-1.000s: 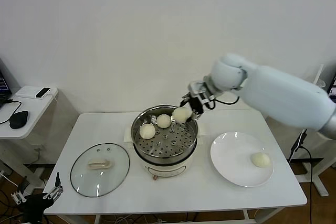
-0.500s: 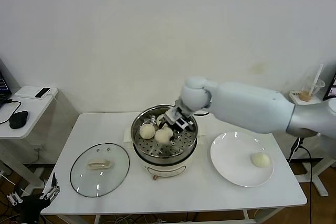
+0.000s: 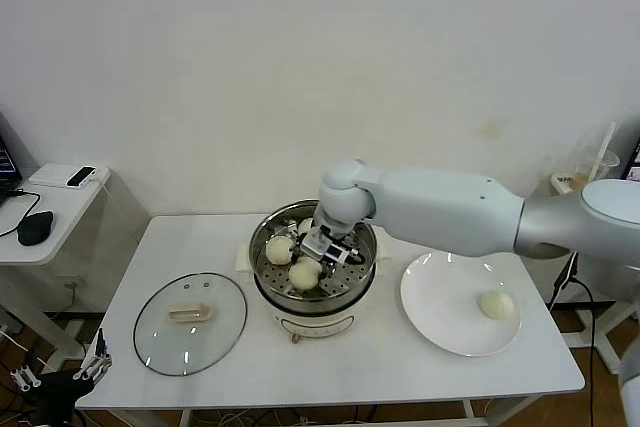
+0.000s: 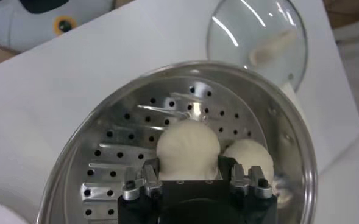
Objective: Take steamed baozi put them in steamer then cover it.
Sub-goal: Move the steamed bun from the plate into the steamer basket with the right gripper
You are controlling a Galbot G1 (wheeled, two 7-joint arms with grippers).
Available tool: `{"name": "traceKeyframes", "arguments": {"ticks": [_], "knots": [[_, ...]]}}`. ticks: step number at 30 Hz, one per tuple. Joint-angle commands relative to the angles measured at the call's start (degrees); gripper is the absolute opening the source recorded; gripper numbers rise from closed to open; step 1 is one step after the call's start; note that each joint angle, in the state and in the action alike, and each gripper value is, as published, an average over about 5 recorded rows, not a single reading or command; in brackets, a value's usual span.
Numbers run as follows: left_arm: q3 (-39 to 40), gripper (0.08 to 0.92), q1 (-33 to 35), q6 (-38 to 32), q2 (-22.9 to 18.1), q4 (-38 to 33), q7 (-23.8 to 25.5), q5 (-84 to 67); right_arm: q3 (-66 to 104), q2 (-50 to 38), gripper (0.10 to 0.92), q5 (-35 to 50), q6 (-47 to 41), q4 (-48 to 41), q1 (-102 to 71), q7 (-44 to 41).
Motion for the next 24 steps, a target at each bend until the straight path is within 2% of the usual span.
{"name": "traceKeyframes", "arguments": {"ticks": [1, 5, 10, 13, 18, 24], "knots": [[0.03, 0.823, -0.06, -0.02, -0.04, 0.18, -0.02, -0.03, -1.02, 1.07, 0.602, -1.76, 2.52, -0.25, -0.03, -0.57], [0.07, 0.823, -0.1, -0.01, -0.12, 0.13, -0.02, -0.01, -0.8, 0.63, 0.629, -1.82, 2.82, 0.01, 0.18, -0.77], [0.09, 0.823, -0.12, -0.02, -0.1, 0.09, -0.02, 0.0, 0.38, -0.13, 0.759, -1.23, 2.84, 0.16, 1.08, 0.01], [0.1, 0.823, -0.13, -0.01, -0.05, 0.09, -0.01, 0.0, 1.69, -1.35, 0.807, -0.26, 2.29, 0.76, 2.23, -0.21], [0.15, 0.823, -0.04, 0.05, 0.63, 0.08, 0.05, -0.08, 5.69, -5.5, 0.822, 2.46, -2.3, 1.37, 3.6, -0.84], [0.48, 0.823, -0.34, 0.11, 1.3, -0.01, 0.1, -0.18, 9.2, -13.82, 0.823, 7.44, -15.3, 2.18, 4.74, -3.74]]}}
